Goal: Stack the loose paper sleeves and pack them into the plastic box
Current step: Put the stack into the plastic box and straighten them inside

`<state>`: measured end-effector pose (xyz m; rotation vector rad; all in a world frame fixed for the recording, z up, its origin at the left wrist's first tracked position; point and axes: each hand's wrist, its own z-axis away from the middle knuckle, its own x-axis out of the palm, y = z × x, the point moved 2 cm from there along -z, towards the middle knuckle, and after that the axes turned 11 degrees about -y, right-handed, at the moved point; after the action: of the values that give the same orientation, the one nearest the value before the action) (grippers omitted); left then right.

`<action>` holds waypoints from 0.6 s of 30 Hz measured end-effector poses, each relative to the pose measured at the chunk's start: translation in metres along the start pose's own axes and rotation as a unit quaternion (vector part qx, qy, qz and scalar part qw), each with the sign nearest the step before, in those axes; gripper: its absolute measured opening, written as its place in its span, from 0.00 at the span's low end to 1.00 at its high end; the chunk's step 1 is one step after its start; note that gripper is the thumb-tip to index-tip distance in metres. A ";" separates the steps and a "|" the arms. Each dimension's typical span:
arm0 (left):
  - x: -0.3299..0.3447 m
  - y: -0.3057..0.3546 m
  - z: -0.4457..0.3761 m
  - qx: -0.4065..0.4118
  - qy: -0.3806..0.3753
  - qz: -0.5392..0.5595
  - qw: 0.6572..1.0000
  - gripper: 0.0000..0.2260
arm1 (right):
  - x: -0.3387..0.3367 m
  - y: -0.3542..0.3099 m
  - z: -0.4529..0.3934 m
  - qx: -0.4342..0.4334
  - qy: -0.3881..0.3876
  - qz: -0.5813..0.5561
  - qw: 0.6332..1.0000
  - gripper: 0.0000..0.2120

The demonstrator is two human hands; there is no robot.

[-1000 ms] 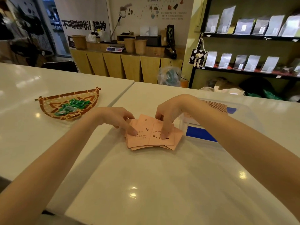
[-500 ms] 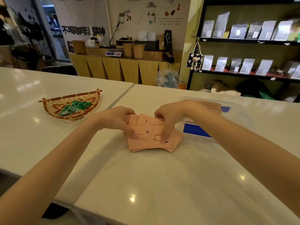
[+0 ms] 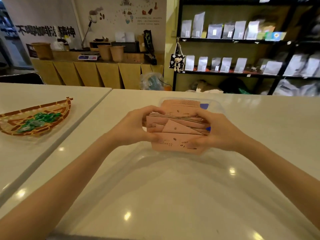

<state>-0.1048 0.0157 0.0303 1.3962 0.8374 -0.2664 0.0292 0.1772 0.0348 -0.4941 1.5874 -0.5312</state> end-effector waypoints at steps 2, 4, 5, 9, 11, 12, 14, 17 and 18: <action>0.015 0.002 -0.007 0.024 -0.007 0.030 0.999 0.26 | 0.002 0.012 0.013 0.016 0.025 -0.034 0.999 0.29; 0.026 0.003 -0.013 0.037 -0.015 0.048 0.998 0.26 | 0.004 0.022 0.023 0.028 0.041 -0.061 0.997 0.28; 0.031 0.003 -0.015 0.039 -0.020 0.055 0.997 0.26 | 0.005 0.027 0.027 0.036 0.045 -0.073 0.996 0.28; 0.042 -0.004 -0.019 0.034 -0.039 0.071 0.996 0.25 | 0.011 0.037 0.034 0.059 0.048 -0.120 0.990 0.25; 0.045 -0.008 -0.019 0.027 -0.046 0.064 0.997 0.25 | 0.014 0.040 0.036 0.066 0.041 -0.129 0.989 0.24; 0.046 -0.010 -0.019 0.021 -0.048 0.058 0.997 0.25 | 0.017 0.042 0.037 0.069 0.040 -0.132 0.988 0.24; 0.049 -0.011 -0.019 0.011 -0.047 0.054 0.997 0.25 | 0.020 0.047 0.040 0.073 0.047 -0.143 0.986 0.24; 0.053 -0.012 -0.017 0.006 -0.044 0.067 0.997 0.26 | 0.024 0.052 0.042 0.082 0.053 -0.161 0.982 0.25; 0.054 -0.013 -0.016 0.003 -0.042 0.069 0.997 0.27 | 0.024 0.053 0.043 0.084 0.055 -0.170 0.980 0.26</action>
<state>-0.0815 0.0445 -0.0135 1.4319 0.6686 -0.2211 0.0696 0.2029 -0.0190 -0.6200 1.5531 -0.9579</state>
